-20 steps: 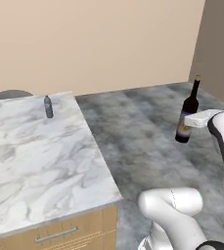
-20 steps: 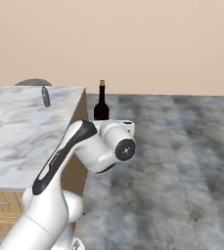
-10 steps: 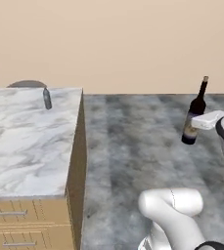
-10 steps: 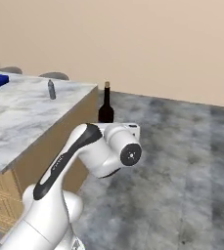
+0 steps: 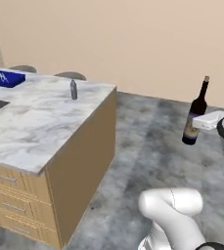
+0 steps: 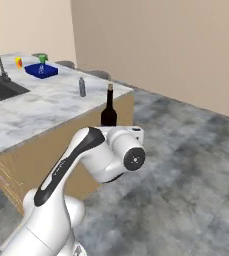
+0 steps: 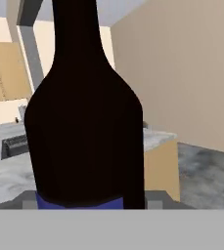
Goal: Place the drinks on the dining counter in a tight cluster.
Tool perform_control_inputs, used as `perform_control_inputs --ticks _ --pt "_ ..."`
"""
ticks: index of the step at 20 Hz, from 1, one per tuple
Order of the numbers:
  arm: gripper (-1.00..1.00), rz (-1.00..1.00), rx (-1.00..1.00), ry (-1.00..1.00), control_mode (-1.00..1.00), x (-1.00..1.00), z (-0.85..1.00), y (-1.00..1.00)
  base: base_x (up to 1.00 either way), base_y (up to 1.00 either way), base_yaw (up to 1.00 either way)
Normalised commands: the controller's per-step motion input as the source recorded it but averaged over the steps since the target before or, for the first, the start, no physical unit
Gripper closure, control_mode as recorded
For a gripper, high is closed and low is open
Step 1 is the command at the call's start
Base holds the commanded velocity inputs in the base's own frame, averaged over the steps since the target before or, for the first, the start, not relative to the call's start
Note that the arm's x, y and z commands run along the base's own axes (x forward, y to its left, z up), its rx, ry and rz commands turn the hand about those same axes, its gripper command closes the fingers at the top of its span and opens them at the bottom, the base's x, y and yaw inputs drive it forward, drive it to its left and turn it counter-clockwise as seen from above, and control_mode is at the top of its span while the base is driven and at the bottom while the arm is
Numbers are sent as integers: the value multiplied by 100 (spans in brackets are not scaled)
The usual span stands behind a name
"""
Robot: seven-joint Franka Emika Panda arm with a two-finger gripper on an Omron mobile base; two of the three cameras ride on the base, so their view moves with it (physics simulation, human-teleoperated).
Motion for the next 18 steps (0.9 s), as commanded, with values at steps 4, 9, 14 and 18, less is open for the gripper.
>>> perform_control_inputs --ticks 4,9,14,18 --pt "100 0 0 0 100 0 0 0 18 -99 62" --pt "100 0 0 0 100 0 0 0 64 -79 72" --pt "100 0 0 0 100 0 0 0 83 -76 72" --pt "100 0 0 0 100 0 0 0 100 -73 69"
